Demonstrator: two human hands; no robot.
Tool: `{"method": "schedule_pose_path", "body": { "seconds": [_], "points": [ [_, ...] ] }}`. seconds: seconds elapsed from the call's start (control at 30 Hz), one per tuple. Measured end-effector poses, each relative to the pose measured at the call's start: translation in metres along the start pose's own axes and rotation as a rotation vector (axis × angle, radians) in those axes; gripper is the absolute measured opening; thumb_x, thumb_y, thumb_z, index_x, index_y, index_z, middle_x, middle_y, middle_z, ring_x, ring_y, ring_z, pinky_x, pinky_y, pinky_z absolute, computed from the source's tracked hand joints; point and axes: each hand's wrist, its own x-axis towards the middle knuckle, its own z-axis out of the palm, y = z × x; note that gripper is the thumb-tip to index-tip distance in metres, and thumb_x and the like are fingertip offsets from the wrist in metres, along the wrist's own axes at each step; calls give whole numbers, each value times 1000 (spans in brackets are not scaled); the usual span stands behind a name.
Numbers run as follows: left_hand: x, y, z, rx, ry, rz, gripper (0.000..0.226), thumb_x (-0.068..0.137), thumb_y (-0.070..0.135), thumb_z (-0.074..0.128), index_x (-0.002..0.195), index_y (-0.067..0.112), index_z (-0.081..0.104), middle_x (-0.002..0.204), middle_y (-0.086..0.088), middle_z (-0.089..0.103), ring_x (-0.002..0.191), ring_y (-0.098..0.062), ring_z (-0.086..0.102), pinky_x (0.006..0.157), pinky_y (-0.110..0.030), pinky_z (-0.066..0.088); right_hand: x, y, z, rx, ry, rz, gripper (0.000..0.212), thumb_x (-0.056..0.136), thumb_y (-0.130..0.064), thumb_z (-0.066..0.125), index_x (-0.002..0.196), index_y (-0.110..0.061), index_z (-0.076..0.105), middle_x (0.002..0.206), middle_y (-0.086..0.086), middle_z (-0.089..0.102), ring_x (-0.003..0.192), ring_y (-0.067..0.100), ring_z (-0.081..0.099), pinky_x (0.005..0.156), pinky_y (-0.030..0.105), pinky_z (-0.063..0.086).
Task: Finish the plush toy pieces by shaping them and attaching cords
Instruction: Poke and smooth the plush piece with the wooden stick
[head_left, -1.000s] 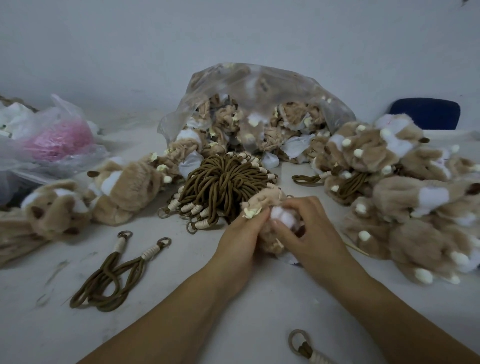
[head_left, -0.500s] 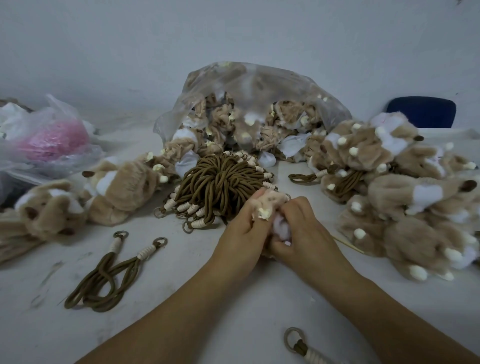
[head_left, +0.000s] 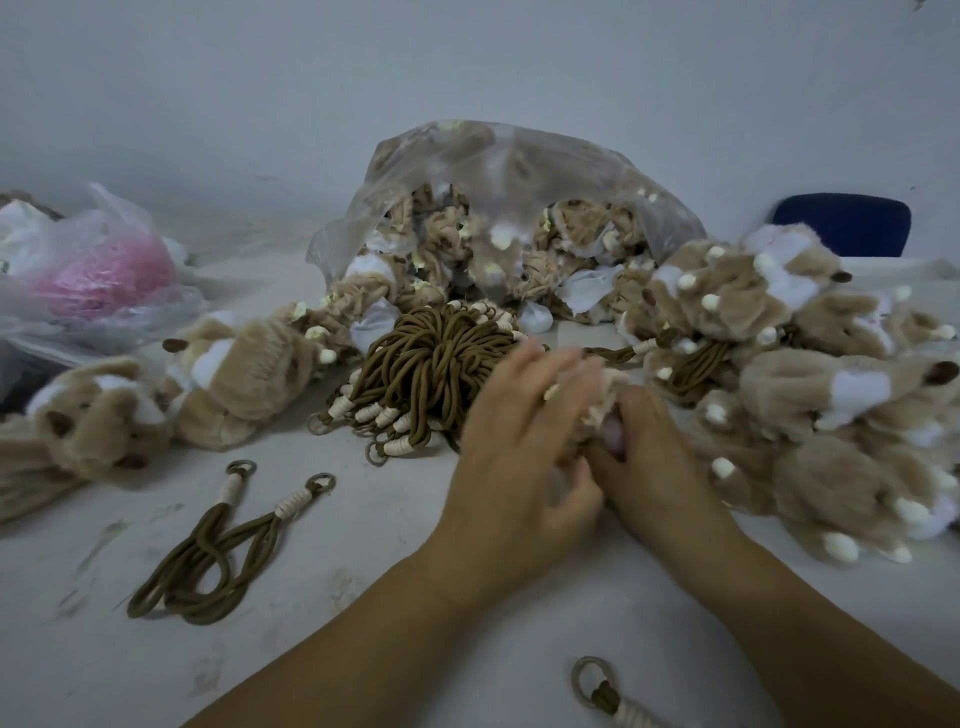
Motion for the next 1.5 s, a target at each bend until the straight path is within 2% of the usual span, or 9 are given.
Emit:
{"method": "schedule_pose_path", "body": {
  "seconds": [0.1,0.23,0.33,0.53,0.63,0.77,1.1,1.3,1.5],
  "points": [
    [-6,0,12,121,-297,134,75,79,17,53,152,14,36,160,-4,30,152,-18,13,122,-52,12,-4,-1,8,-37,-93,37,45,88,-18,54,129,-1,47,124,18,56,114,28,55,85,25,40],
    [-8,-6,11,231,-306,27,78,78,19,58,152,19,33,158,-2,34,149,-15,22,123,-46,2,-4,-9,3,-164,-150,-101,52,89,-35,42,135,-13,43,126,7,53,112,19,55,90,22,41],
    [-6,-4,7,221,-251,-26,79,73,12,67,148,17,42,136,-2,57,137,-19,42,122,-47,4,-6,-26,0,-173,-89,-196,49,87,-21,51,135,-19,49,123,3,57,107,13,56,84,10,42],
    [-3,-6,2,260,-192,-68,68,75,26,80,138,13,55,112,3,68,117,-19,58,120,-46,9,-15,-43,-4,-213,-49,-243,34,86,-28,49,112,-11,63,98,-1,66,82,9,62,67,13,38],
    [-3,-17,0,280,-158,-207,38,73,24,81,108,14,70,96,3,69,105,-22,63,119,-43,14,-20,-44,-5,-137,-25,-321,27,78,-22,69,77,-24,43,71,-19,38,63,4,38,52,10,28],
    [-3,-29,0,307,-201,-397,14,76,19,73,86,12,66,83,0,62,92,-25,60,107,-32,27,-26,-47,-13,-13,42,-371,25,72,-35,53,71,-29,29,66,-19,30,60,-5,37,52,7,29],
    [-2,-29,1,178,-242,-564,27,88,31,59,73,31,37,64,15,45,64,-9,42,61,-28,24,-13,-20,-7,327,176,145,24,75,-32,54,74,-13,40,67,0,46,57,3,41,50,13,34],
    [-2,-24,2,91,-319,-547,19,82,44,61,84,37,44,77,18,52,70,0,47,67,-27,33,-10,-20,-3,676,-108,355,20,89,-32,62,107,-26,57,79,0,69,58,11,65,50,29,51],
    [-1,-18,4,61,-228,-451,57,82,48,46,133,24,53,127,9,41,117,-8,34,101,-30,30,-10,-20,-6,586,50,167,10,95,-20,56,96,-29,61,81,-16,68,72,-13,61,60,4,44]
  ]
}}
